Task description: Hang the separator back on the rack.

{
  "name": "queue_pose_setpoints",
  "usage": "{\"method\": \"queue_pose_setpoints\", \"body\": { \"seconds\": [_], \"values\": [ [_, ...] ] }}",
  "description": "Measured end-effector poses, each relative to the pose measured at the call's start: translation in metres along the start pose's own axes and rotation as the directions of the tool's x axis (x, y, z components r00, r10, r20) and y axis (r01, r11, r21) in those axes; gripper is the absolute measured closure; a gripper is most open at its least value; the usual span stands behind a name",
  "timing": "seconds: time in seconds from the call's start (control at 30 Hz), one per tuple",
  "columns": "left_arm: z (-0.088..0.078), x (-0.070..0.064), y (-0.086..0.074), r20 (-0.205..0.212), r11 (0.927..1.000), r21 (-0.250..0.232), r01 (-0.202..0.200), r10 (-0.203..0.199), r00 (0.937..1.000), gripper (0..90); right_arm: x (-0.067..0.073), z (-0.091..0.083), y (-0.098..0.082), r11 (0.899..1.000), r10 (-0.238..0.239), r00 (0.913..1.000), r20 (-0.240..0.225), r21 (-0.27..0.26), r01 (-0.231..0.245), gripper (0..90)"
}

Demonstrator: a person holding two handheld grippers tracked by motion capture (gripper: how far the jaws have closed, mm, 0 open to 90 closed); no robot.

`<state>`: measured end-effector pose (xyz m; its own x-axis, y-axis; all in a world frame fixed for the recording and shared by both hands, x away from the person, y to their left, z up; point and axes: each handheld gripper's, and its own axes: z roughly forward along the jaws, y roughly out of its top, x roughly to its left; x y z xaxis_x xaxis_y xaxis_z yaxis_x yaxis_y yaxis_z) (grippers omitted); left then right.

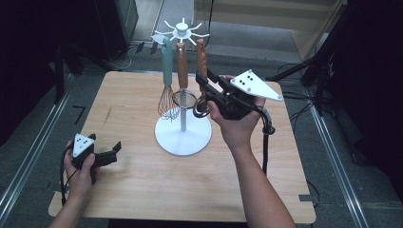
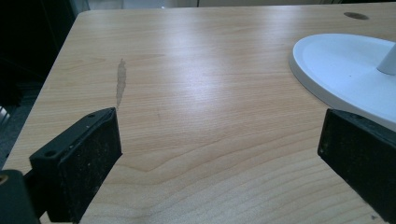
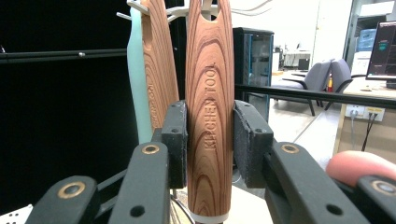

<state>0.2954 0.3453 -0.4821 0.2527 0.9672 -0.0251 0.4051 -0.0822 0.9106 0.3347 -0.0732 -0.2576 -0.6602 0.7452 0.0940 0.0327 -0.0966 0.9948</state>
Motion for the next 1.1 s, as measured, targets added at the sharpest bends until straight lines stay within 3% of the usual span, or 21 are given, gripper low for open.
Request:
{"method": "queue_pose_setpoints", "body": {
  "seconds": [0.4, 0.53, 0.6, 0.67, 1.1],
  "values": [
    [0.000, 0.000, 0.000, -0.001, 1.0000, -0.002, -0.001, 0.001, 1.0000, 0.1, -0.001, 0.005, -0.004, 1.000, 0.019, 0.9997, -0.016, 0.022, -0.019, 69.4],
    [0.000, 0.000, 0.000, -0.002, 1.0000, -0.002, -0.001, 0.001, 1.0000, 0.1, -0.003, 0.004, -0.004, 0.999, 0.048, 0.9984, -0.031, 0.023, -0.047, 67.8],
    [0.000, 0.000, 0.000, -0.002, 1.0000, -0.002, -0.001, 0.001, 1.0000, 0.1, -0.003, 0.004, -0.005, 0.999, 0.047, 0.9977, -0.049, 0.024, -0.046, 53.8],
    [0.000, 0.000, 0.000, -0.002, 1.0000, 0.002, 0.000, 0.000, 1.0000, 0.1, -0.001, 0.002, -0.006, 0.999, 0.038, 0.9986, -0.038, 0.022, -0.037, 45.0],
    [0.000, 0.000, 0.000, -0.005, 1.0000, 0.000, 0.004, -0.004, 1.0000, 0.1, 0.000, -0.008, -0.029, 0.998, -0.007, 0.9991, 0.041, 0.056, 0.005, 29.3]
  ]
}}
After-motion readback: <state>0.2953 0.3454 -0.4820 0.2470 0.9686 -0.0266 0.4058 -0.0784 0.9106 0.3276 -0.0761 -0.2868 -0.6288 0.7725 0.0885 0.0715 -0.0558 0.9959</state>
